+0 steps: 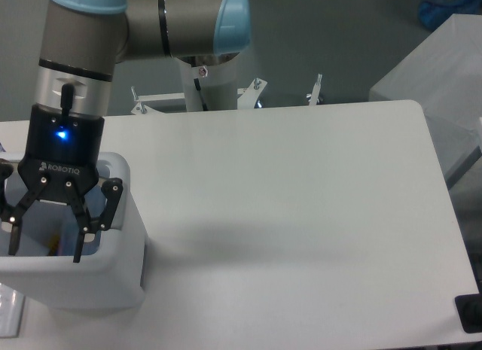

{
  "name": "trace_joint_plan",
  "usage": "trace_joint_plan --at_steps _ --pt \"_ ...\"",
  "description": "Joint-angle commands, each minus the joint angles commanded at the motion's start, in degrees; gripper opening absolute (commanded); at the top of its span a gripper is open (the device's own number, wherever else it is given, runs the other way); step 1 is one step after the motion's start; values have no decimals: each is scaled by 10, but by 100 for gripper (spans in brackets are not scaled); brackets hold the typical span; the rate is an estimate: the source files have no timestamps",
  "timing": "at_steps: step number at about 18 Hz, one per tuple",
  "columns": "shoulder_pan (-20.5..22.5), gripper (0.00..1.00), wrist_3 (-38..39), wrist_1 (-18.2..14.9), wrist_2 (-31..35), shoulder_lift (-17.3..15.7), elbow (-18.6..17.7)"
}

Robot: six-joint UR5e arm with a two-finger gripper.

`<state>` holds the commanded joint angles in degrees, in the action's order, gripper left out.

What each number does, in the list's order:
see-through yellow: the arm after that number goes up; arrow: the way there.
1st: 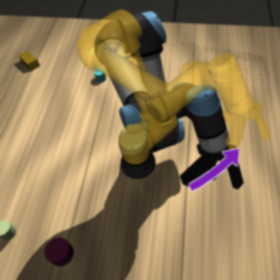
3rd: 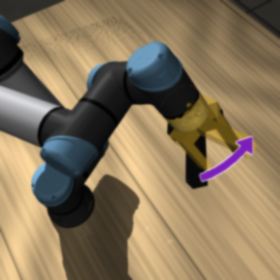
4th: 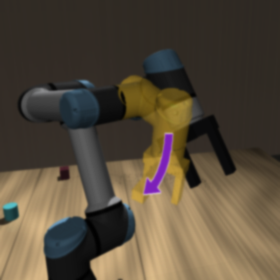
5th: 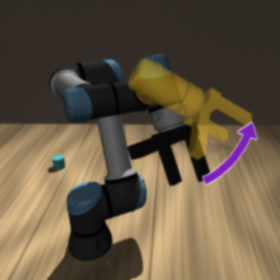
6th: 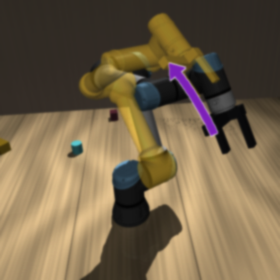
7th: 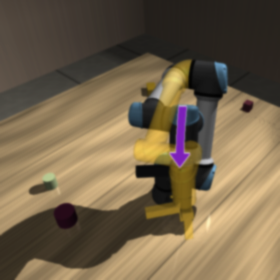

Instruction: Place the trash in the trash can

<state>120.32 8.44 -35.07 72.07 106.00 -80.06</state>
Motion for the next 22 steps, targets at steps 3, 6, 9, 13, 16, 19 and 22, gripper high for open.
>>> trace_joint_plan --at_steps 3,6,9,13,16,19,22 --pt "1 100 -23 -1 0 -8 -13" --pt "12 100 -74 -3 2 -5 -11" --pt "56 100 -141 -7 23 -6 -13" --pt "108 100 -260 -32 40 -5 -12" --pt "132 100 -372 -104 88 -19 -8" --pt "172 100 -515 -200 98 -47 -11" --pt "203 100 -648 -287 98 -70 -9"
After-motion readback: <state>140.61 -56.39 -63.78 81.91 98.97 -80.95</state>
